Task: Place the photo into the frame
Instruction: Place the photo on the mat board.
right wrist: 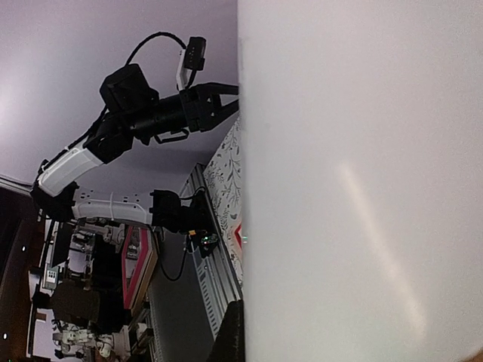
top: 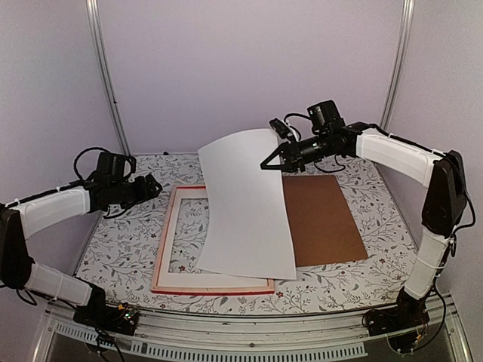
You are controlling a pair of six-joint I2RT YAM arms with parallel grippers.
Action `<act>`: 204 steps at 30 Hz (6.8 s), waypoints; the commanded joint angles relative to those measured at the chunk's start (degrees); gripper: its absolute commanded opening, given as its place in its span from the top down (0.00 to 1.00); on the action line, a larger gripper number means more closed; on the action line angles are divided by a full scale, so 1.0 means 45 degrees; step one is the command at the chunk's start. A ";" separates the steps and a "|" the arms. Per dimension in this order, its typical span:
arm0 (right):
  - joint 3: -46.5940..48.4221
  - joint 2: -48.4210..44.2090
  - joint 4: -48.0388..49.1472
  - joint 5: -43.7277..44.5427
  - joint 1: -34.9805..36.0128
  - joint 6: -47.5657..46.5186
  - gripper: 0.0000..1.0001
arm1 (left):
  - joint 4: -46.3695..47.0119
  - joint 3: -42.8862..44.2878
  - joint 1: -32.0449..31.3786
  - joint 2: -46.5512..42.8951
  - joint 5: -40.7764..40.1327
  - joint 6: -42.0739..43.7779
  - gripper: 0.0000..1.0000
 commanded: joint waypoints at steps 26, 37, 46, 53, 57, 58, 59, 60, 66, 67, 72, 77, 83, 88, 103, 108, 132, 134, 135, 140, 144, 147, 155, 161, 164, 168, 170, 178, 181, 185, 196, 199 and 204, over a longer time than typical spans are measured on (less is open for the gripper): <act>0.3188 0.1236 0.7805 -0.3775 0.3056 0.7555 1.00 | -0.0710 0.0363 0.2196 -0.2181 -0.2453 -0.0352 0.14; 0.2543 0.4067 0.6144 -0.1555 0.1228 0.6449 1.00 | -0.0882 0.0050 0.2458 -0.3185 -0.3493 -0.0182 0.14; 0.2970 0.6433 0.3910 -0.0545 0.0261 0.4814 1.00 | -0.0695 0.0015 0.2411 -0.2514 -0.2486 -0.0058 0.14; 0.3579 0.7277 0.1599 0.0183 -0.0034 0.3052 0.96 | -0.0583 -0.0195 0.2142 -0.2231 -0.2033 0.0188 0.14; 0.3780 0.7566 0.1078 0.0288 -0.0051 0.2609 0.93 | -0.0451 -0.0329 0.2021 -0.2163 -0.1876 0.0187 0.14; 0.3833 0.7601 0.0989 0.0312 -0.0062 0.2521 0.92 | -0.0427 -0.0340 0.1996 -0.2143 -0.1864 0.0183 0.14; 0.3908 0.7672 0.0887 0.0347 -0.0063 0.2470 0.91 | -0.0421 -0.0351 0.1980 -0.2126 -0.1862 0.0168 0.14; 0.4017 0.7705 0.0784 0.0388 -0.0063 0.2394 0.90 | -0.0437 -0.0360 0.1959 -0.2099 -0.1852 0.0194 0.14; 0.4295 0.7989 0.0568 0.0421 -0.0063 0.2260 0.89 | -0.0407 -0.0381 0.1862 -0.2078 -0.1823 0.0183 0.14; 0.4300 0.8016 0.0551 0.0421 -0.0049 0.2243 0.89 | -0.0389 -0.0396 0.1854 -0.2076 -0.1818 0.0168 0.14; 0.4654 0.8127 0.0228 0.0455 0.0034 0.2050 0.93 | -0.0346 -0.0382 0.1782 -0.1987 -0.1786 0.0161 0.14; 0.5174 0.8453 -0.0151 0.0450 0.0136 0.1840 0.95 | -0.0343 -0.0361 0.1707 -0.1922 -0.1784 0.0162 0.14; 0.5648 0.8761 -0.0747 0.0604 0.0151 0.1407 0.97 | -0.0343 -0.0381 0.1605 -0.1831 -0.1784 0.0152 0.15; 0.5737 0.8837 -0.0758 0.0539 0.0190 0.1399 0.98 | -0.0330 -0.0363 0.1531 -0.1756 -0.1788 0.0141 0.15; 0.6236 0.9190 -0.0824 0.0578 0.0322 0.1480 0.99 | -0.0312 -0.0363 0.1298 -0.1559 -0.1712 0.0159 0.14; 0.6244 0.9233 -0.0686 0.0612 0.0395 0.1607 0.98 | -0.0286 -0.0381 0.1147 -0.1557 -0.1676 0.0224 0.12; 0.6657 0.9357 -0.0944 0.1270 0.0425 0.1426 0.91 | 0.0017 -0.0536 0.0665 -0.1297 -0.1530 0.0171 0.10; 0.6664 0.9336 -0.0939 0.1261 0.0454 0.1437 0.89 | 0.0030 -0.0537 0.0659 -0.1285 -0.1540 0.0152 0.10; 0.6660 0.9332 -0.0929 0.1261 0.0472 0.1437 0.89 | 0.0032 -0.0537 0.0644 -0.1279 -0.1548 0.0147 0.10; 0.6663 0.9380 -0.0957 0.1242 0.0537 0.1452 0.85 | 0.0031 -0.0555 0.0605 -0.1258 -0.1549 0.0159 0.10; 0.6660 0.9356 -0.0992 0.1261 0.0581 0.1435 0.80 | 0.0044 -0.0576 0.0569 -0.1258 -0.1547 0.0159 0.10; 0.6662 0.9264 -0.1077 0.1396 0.0581 0.1360 0.72 | 0.0057 -0.0566 0.0547 -0.1258 -0.1530 0.0156 0.10; 0.6625 0.8829 -0.1318 0.2086 0.0581 0.1085 0.52 | 0.0095 -0.0635 0.0515 -0.1317 -0.1496 0.0186 0.10; 0.6589 0.8548 -0.1585 0.2679 0.0581 0.0907 0.46 | 0.0116 -0.0706 0.0489 -0.1362 -0.1491 0.0230 0.10; 0.6568 0.8421 -0.1759 0.2929 0.0579 0.0768 0.42 | 0.0157 -0.0748 0.0476 -0.1371 -0.1472 0.0273 0.10; 0.6511 0.8145 -0.1998 0.3611 0.0581 0.0555 0.40 | 0.0269 -0.0858 0.0493 -0.1375 -0.1305 0.0308 0.10; 0.6505 0.7966 -0.2137 0.4065 0.0581 0.0440 0.38 | 0.0416 -0.0967 0.0484 -0.1376 -0.1201 0.0327 0.10; 0.6077 0.6969 -0.2536 0.6186 0.0579 -0.0099 0.33 | 0.1159 -0.1380 0.0492 -0.1337 -0.0025 0.0434 0.02; 0.5620 0.6483 -0.2544 0.7032 0.0574 -0.0226 0.31 | 0.1340 -0.1485 0.0487 -0.1319 0.0255 0.0372 0.00; 0.4522 0.5548 -0.2124 0.8155 0.0562 -0.0421 0.30 | 0.1536 -0.1590 0.0504 -0.1218 0.0624 0.0254 0.00; 0.1307 0.4191 -0.0047 0.8469 0.0762 -0.0141 0.30 | 0.1506 -0.1653 0.0507 -0.0227 0.1466 -0.0049 0.00; 0.0775 0.4070 0.0310 0.8431 0.0885 0.0054 0.31 | 0.1545 -0.1675 0.0498 0.0267 0.1899 -0.0142 0.00; -0.0161 0.3564 0.0848 0.8852 0.1247 0.0249 0.32 | 0.1707 -0.1793 0.0346 0.0587 0.1917 -0.0083 0.02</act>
